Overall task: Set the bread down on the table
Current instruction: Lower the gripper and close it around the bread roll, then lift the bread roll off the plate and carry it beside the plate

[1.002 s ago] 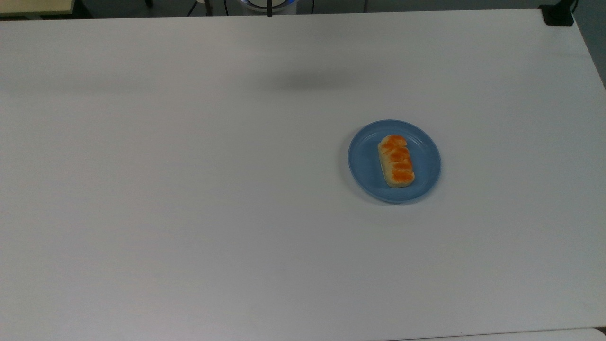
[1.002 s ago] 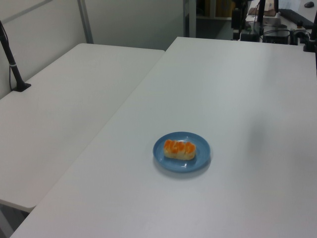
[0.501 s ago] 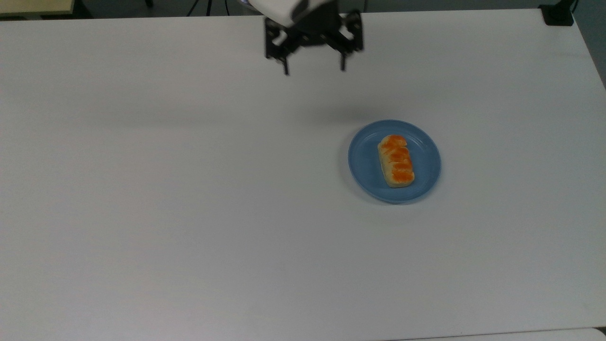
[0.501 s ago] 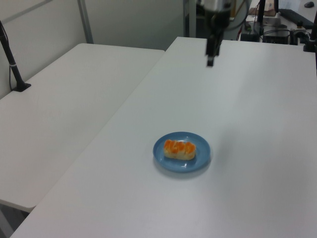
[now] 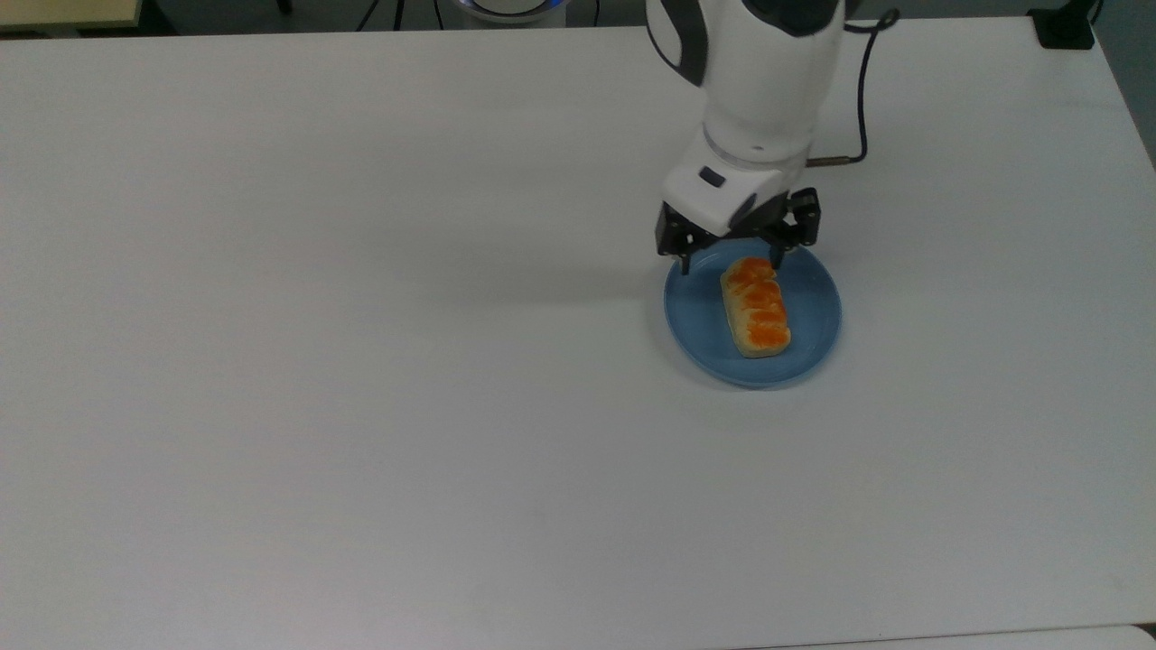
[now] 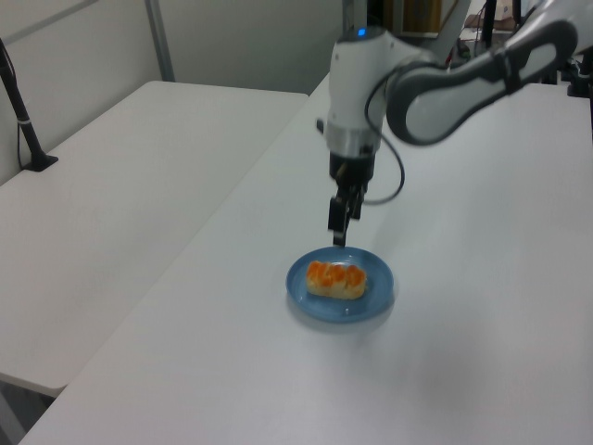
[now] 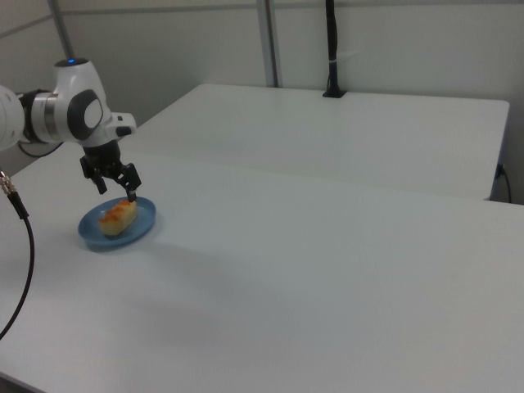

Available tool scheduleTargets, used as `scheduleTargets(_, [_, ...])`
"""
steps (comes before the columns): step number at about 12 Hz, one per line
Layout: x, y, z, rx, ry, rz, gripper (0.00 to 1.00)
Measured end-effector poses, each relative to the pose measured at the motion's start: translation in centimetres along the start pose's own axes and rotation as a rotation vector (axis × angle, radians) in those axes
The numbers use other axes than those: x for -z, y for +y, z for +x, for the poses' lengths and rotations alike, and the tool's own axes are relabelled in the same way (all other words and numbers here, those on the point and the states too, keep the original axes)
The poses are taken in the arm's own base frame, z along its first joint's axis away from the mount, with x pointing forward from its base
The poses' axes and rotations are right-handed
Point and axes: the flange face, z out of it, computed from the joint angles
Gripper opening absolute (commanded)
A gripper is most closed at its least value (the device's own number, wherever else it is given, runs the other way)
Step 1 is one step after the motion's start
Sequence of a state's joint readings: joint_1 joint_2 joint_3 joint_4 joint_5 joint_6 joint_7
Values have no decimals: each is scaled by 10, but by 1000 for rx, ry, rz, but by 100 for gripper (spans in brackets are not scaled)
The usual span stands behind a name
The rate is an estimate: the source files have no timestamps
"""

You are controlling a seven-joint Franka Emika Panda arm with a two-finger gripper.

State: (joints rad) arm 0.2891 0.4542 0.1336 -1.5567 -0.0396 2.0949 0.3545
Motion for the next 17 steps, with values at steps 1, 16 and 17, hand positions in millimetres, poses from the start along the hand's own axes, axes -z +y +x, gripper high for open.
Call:
scheduleTargets(1, [-15, -14, -2, 7, 7, -14, 100])
scheduleTargets(16, [-8, 8, 19, -24, 66, -94, 44])
scheduleTargets(17, [-1, 37, 25, -26, 55, -106, 44])
